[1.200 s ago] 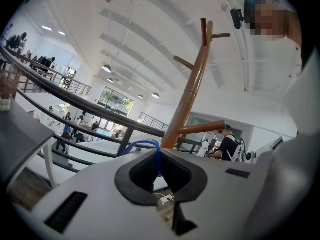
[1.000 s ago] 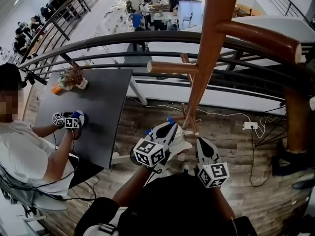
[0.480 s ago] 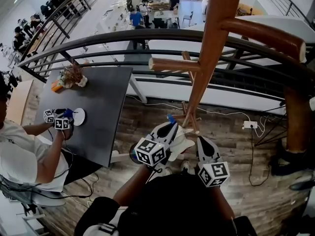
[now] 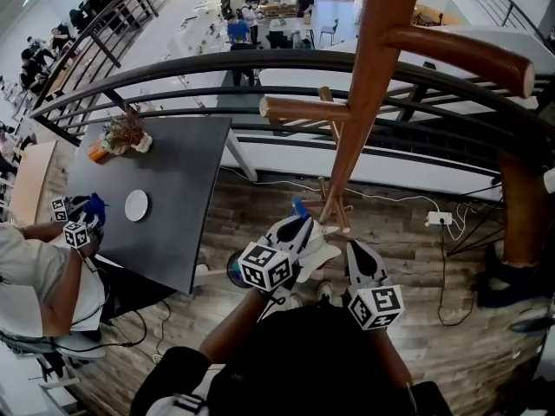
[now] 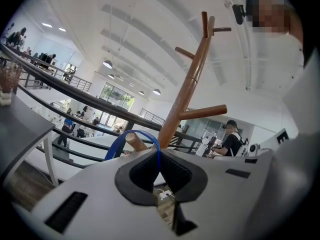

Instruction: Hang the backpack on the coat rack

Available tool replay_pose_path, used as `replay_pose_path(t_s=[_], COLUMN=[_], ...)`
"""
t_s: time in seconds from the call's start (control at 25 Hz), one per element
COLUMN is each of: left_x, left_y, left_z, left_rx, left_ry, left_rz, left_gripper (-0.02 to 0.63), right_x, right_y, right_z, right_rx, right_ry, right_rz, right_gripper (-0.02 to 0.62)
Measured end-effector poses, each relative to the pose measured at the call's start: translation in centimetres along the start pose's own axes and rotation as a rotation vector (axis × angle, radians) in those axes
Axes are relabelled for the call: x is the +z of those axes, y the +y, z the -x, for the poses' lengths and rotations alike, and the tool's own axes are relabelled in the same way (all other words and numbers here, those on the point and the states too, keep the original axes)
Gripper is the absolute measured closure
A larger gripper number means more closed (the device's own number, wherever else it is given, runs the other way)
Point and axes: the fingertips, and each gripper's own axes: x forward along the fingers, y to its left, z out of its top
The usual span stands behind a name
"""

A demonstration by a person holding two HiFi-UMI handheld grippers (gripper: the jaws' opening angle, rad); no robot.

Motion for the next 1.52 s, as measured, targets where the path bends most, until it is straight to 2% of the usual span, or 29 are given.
replay_pose_path(t_s=[0.48,1.52], left_x=[-0.8,-0.4], left_y=[0.1,-0.6], left_z=[-0.5,-1.4], left_rx=[-0.002,-0.011], left_ry=[0.021,0.016], left_rz=[0.016,-0.013], left_gripper=[0.592,0.592], right_x=[-0.1,-0.3], right_y=[-0.2,-0.8], right_z=[0.3,0.5], right_rx=[-0.004,-0.002], right_ry=[0.000,-0.005], right_rz=[-0.004,-0.009], right_gripper=[0.583,0.583])
